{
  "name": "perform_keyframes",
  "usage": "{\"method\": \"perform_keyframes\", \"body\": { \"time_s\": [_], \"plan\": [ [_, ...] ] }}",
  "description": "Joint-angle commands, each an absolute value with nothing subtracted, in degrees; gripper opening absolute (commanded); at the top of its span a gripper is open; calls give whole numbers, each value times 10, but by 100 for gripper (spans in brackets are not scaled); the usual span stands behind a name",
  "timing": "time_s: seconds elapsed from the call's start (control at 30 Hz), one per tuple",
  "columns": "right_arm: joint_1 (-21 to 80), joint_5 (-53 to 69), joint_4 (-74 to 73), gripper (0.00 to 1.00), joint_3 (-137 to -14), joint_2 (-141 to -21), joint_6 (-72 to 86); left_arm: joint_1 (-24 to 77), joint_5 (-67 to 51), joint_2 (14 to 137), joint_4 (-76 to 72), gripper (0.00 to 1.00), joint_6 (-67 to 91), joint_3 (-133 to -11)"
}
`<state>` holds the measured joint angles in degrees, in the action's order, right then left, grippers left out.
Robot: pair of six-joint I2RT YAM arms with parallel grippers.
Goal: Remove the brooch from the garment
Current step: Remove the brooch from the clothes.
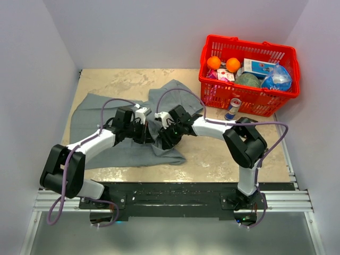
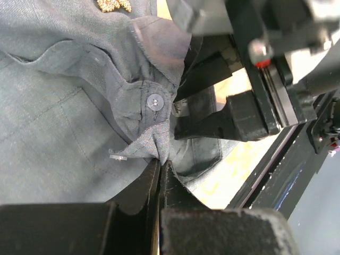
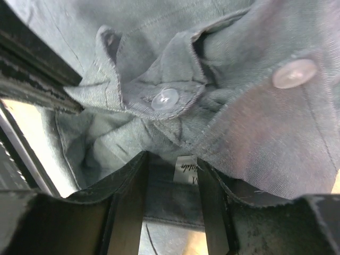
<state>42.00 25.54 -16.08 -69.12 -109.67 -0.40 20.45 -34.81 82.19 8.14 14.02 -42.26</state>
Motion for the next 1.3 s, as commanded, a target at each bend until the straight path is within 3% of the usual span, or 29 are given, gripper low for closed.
{"method": "perform_keyframes", "body": {
  "time_s": [0.0,0.27,0.53,0.63,0.67,0.8,1.0,1.1,1.13,1.27],
  "plan": [
    [423,257,-136,46,-719,-1100,40,207,-325,789,119,0,118,-418],
    [420,261,-132,51,-741,-1096,74,207,-299,787,172,0,120,-417],
    [449,88,-134,47,-720,-1142,75,207,-303,786,192,0,133,-439],
    [456,-33,-140,31,-711,-1137,71,207,-304,779,189,0,137,-438],
    [456,-91,-141,22,-709,-1135,68,207,-305,776,188,0,136,-434],
    [440,-203,-145,4,-689,-1111,31,207,-304,767,191,0,130,-425],
    [362,-181,-169,0,-661,-1061,23,211,-301,784,164,0,141,-402],
    [348,-75,-178,0,-660,-1028,4,232,-305,811,103,0,162,-401],
    [347,-9,-184,1,-663,-1019,4,240,-302,820,92,0,164,-404],
    [358,49,-190,11,-675,-972,-30,258,-300,868,67,0,166,-423]
  ]
}}
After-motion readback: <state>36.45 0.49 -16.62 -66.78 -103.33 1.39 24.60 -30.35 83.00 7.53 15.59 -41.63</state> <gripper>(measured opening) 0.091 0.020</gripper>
